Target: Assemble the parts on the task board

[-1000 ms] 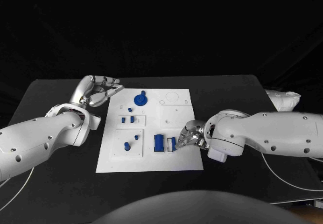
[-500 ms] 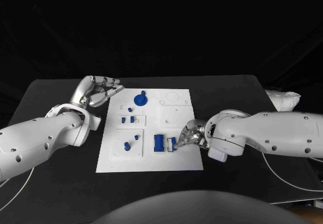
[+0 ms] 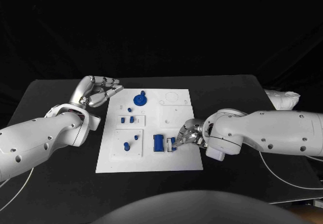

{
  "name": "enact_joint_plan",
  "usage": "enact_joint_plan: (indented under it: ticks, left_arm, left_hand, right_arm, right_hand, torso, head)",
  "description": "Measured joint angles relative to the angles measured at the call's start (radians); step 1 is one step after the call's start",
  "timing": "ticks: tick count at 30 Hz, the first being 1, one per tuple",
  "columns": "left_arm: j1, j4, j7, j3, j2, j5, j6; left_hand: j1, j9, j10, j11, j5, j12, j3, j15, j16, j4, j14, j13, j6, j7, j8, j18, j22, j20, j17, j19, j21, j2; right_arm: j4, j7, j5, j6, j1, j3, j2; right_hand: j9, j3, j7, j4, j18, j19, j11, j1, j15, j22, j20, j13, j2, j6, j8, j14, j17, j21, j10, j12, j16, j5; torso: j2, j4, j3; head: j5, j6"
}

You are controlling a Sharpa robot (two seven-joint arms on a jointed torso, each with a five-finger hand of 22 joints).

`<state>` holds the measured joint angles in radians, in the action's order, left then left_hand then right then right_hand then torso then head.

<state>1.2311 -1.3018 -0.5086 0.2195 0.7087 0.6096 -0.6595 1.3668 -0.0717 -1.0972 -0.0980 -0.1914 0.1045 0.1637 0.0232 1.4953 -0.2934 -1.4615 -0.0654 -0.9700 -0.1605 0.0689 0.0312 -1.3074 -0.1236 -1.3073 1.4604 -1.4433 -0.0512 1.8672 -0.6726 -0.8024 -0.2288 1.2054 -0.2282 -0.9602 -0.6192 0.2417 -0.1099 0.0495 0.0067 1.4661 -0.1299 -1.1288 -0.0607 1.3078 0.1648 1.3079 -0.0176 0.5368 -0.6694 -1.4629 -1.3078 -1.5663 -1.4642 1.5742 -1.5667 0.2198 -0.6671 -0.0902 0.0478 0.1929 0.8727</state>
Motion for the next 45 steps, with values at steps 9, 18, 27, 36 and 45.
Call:
enact_joint_plan:
  ticks: [9, 18, 27, 36, 45]
  left_arm:
    - [0.0, 0.0, 0.0, 0.0, 0.001, 0.001, 0.0]
    - [0.0, 0.0, 0.001, 0.0, 0.0, 0.001, 0.001]
    - [-0.001, 0.0, 0.001, 0.0, -0.001, 0.002, 0.002]
    - [-0.003, 0.001, 0.001, 0.0, -0.003, 0.002, 0.002]
    - [-0.003, 0.002, 0.002, 0.0, -0.004, 0.002, 0.004]
  left_hand:
    - [0.0, 0.0, 0.0, 0.0, 0.0, 0.0, 0.003, 0.0, 0.0, 0.003, 0.0, 0.0, 0.0, 0.0, 0.0, 0.0, 0.0, 0.0, 0.0, 0.0, 0.0, 0.0]
    - [0.0, 0.0, 0.0, 0.0, 0.0, 0.0, 0.003, 0.0, 0.0, 0.003, 0.0, 0.0, 0.0, 0.0, 0.0, 0.0, 0.0, 0.0, -0.001, 0.0, 0.0, 0.0]
    - [0.0, 0.0, 0.0, 0.0, 0.0, 0.0, 0.003, 0.0, 0.0, 0.003, 0.0, 0.0, 0.0, 0.0, 0.0, 0.0, 0.0, 0.0, -0.001, 0.0, 0.0, 0.0]
    - [0.0, 0.0, 0.0, 0.0, 0.0, 0.0, 0.003, 0.0, 0.0, 0.003, 0.0, 0.0, 0.0, 0.0, 0.0, 0.0, 0.0, 0.0, -0.001, 0.0, 0.0, 0.0]
    - [0.0, 0.0, 0.0, 0.0, 0.0, 0.0, 0.003, 0.0, 0.0, 0.003, 0.0, 0.0, 0.0, 0.0, 0.0, 0.0, 0.0, 0.0, 0.0, 0.0, 0.0, 0.0]
  right_arm:
    - [-0.004, 0.0, 0.001, 0.006, 0.001, 0.001, 0.008]
    - [-0.004, -0.001, 0.003, 0.007, 0.001, 0.001, 0.011]
    - [-0.009, 0.001, 0.005, -0.002, 0.001, 0.001, 0.02]
    - [-0.018, 0.001, 0.006, -0.012, 0.001, 0.001, 0.027]
    - [-0.017, 0.006, 0.007, -0.023, 0.003, 0.003, 0.027]
  right_hand:
    - [-0.001, -0.009, 0.004, -0.009, 0.0, 0.0, 0.0, -0.002, 0.0, 0.0, 0.0, 0.0, -0.002, -0.004, 0.0, 0.0, 0.0, 0.0, 0.0, 0.0, 0.0, -0.016]
    - [-0.073, -0.01, 0.001, -0.01, 0.0, 0.0, -0.004, -0.011, -0.004, 0.0, 0.004, 0.0, -0.011, -0.031, 0.0, -0.004, 0.0, 0.0, -0.004, 0.0, 0.0, -0.016]
    - [-0.072, -0.016, -0.052, -0.003, 0.0, 0.0, -0.003, -0.023, -0.004, 0.0, 0.007, 0.0, -0.023, -0.002, 0.0, -0.004, 0.0, 0.0, -0.004, 0.0, 0.0, -0.02]
    - [-0.055, -0.012, -0.063, 0.013, 0.0, 0.0, 0.001, -0.023, -0.004, 0.0, 0.007, 0.0, -0.069, 0.068, 0.041, -0.004, 0.0, 0.0, -0.001, 0.0, 0.0, -0.012]
    - [-0.057, 0.095, -0.069, -0.045, 0.0, 0.0, 0.02, -0.086, 0.015, 0.0, -0.008, 0.0, -0.097, 0.186, 0.227, -0.004, 0.0, 0.0, -0.002, 0.0, 0.0, 0.032]
  torso:
    - [0.0, -0.0001, 0.0001]
    - [0.0, 0.0, 0.0001]
    - [0.0, 0.0002, -0.0002]
    - [0.0, 0.0, 0.0]
    - [0.0, -0.0003, 0.0002]
  head:
    - [0.0, 0.0]
    - [0.001, 0.0]
    - [0.003, 0.0]
    - [0.005, 0.0]
    - [0.004, 0.0]
